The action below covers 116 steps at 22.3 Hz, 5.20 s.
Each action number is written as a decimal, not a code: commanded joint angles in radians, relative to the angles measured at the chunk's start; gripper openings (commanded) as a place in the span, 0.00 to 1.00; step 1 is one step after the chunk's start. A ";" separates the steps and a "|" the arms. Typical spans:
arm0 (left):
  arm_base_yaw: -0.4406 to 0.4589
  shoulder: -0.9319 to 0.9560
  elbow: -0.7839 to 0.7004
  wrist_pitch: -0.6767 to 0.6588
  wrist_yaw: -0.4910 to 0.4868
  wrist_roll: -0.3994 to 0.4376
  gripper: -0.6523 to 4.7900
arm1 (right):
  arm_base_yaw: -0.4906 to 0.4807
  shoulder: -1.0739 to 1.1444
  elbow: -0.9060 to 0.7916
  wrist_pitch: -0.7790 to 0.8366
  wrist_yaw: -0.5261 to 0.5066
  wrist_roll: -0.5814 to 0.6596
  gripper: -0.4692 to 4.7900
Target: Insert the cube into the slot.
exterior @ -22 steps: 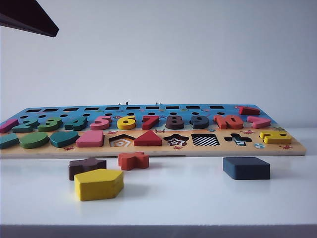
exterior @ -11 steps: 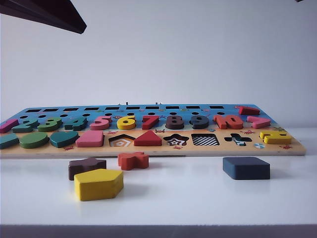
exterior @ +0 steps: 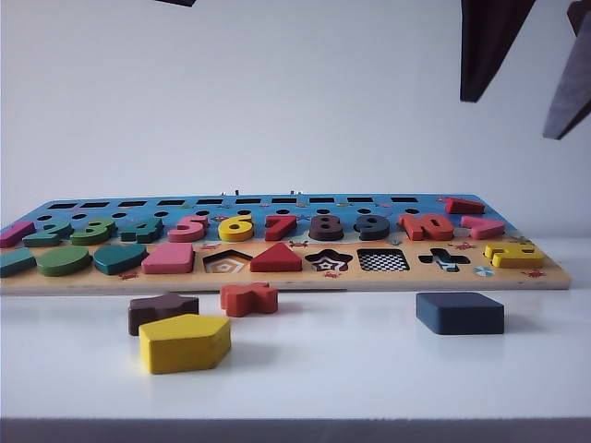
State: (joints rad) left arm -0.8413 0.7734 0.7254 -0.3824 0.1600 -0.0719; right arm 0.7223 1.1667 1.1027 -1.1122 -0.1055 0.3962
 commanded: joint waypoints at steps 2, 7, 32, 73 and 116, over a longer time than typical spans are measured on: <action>-0.001 -0.002 0.005 -0.053 0.027 0.000 0.15 | 0.000 0.060 0.005 -0.030 -0.029 0.220 0.77; 0.000 -0.016 0.005 -0.082 0.030 0.003 0.15 | 0.071 0.111 0.005 -0.016 -0.029 0.327 0.81; 0.002 -0.100 -0.039 -0.084 -0.008 0.012 0.15 | 0.199 0.349 0.015 0.083 0.134 0.498 0.68; 0.002 -0.100 -0.039 -0.083 -0.008 0.011 0.15 | 0.209 0.352 0.016 0.132 0.185 0.518 0.28; 0.002 -0.100 -0.038 -0.079 -0.008 0.011 0.15 | -0.074 -0.118 -0.188 0.409 -0.119 0.077 0.21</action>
State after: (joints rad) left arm -0.8391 0.6739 0.6823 -0.4759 0.1535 -0.0643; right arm 0.6426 1.0409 0.9108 -0.7155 -0.2188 0.4305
